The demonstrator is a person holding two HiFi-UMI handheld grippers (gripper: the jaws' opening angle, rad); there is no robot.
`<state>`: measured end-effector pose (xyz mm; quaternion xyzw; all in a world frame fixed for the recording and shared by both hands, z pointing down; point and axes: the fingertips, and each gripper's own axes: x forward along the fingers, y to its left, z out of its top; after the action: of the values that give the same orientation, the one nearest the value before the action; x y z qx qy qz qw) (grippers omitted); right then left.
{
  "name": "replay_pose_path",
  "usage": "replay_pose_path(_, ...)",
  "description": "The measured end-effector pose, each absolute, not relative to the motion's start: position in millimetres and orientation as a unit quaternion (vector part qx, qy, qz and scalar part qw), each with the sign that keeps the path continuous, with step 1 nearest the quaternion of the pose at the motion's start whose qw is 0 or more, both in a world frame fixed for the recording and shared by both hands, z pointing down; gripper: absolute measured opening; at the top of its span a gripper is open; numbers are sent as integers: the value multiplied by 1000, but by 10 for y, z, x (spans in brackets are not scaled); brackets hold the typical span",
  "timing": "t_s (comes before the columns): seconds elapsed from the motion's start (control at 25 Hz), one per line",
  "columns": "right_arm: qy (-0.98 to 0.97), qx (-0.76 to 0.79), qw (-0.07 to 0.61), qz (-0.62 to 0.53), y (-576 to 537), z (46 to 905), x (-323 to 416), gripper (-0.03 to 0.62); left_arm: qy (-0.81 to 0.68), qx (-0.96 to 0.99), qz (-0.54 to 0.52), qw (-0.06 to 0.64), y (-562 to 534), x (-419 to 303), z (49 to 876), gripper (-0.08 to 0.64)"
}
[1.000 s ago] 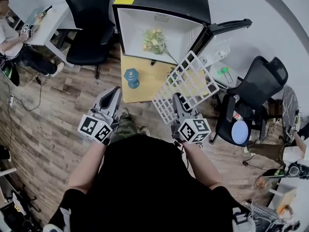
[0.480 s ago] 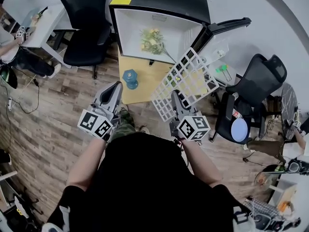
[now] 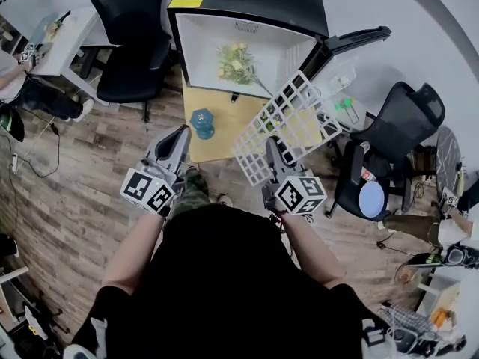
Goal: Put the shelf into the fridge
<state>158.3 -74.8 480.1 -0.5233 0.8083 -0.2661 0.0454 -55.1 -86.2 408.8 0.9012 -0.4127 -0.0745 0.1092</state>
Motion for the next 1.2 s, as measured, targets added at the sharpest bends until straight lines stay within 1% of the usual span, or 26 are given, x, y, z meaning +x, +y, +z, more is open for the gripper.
replay_pose_path(0.32,792,-532,76,-289,-903,4781,1587,44,-406,905,-71,110,-987,-567,4075,19)
replay_pose_path(0.88,740,-551,154,-354,-1253,4750,1652,44,-398,908,-72,110,-1175,-593,4044,20)
replay_pose_path(1.04,713,-554,194,-383,-1358,4740,1648,44,-394,910,-70,111,-1226,-615,4048,20)
replay_pose_path(1.2,688,-540,250,-415,-1463,4720,1627,44,-393,910,-67,112,-1285,-657,4056,20)
